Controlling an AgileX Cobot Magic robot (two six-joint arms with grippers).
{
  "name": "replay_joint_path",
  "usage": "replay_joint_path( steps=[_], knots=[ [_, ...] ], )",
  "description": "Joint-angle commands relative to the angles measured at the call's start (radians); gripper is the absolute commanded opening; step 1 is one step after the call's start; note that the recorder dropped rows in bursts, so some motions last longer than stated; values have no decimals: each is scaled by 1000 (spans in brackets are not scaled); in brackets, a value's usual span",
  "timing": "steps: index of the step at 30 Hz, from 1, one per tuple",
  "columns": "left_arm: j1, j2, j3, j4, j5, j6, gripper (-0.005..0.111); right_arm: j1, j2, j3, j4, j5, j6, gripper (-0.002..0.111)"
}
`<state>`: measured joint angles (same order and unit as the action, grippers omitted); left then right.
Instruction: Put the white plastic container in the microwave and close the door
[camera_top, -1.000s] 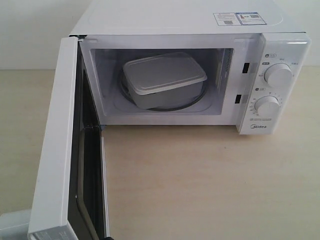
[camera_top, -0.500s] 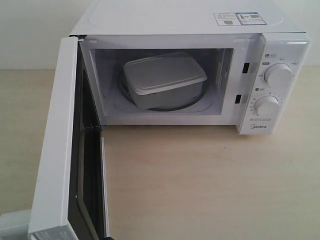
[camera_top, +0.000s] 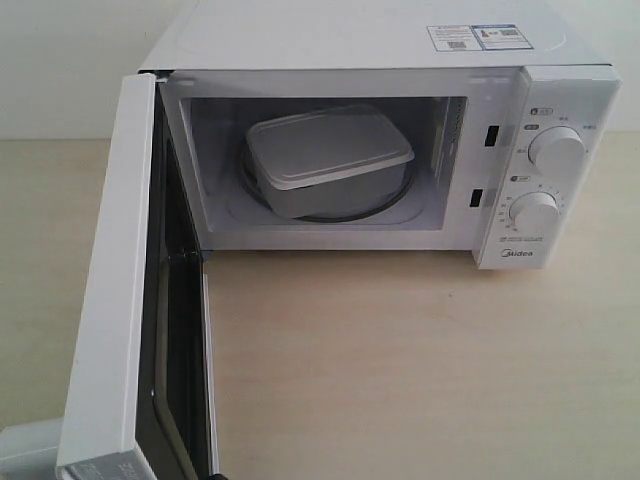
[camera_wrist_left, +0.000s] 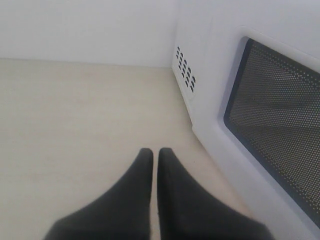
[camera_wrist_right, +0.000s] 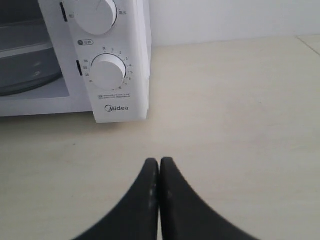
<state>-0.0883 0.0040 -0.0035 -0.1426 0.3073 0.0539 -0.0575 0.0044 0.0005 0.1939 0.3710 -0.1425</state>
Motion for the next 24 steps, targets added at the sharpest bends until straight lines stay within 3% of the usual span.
replay_joint_path(
  steps=[1, 6, 24],
  knots=[
    [-3, -4, 3, 5, -1, -1, 4, -2, -4, 0, -58, -15, 48, 0],
    [-3, -4, 3, 5, -1, -1, 4, -2, -4, 0, -104, -20, 143, 0],
    [-3, -4, 3, 5, -1, -1, 4, -2, -4, 0, -101, -22, 170, 0]
  ],
)
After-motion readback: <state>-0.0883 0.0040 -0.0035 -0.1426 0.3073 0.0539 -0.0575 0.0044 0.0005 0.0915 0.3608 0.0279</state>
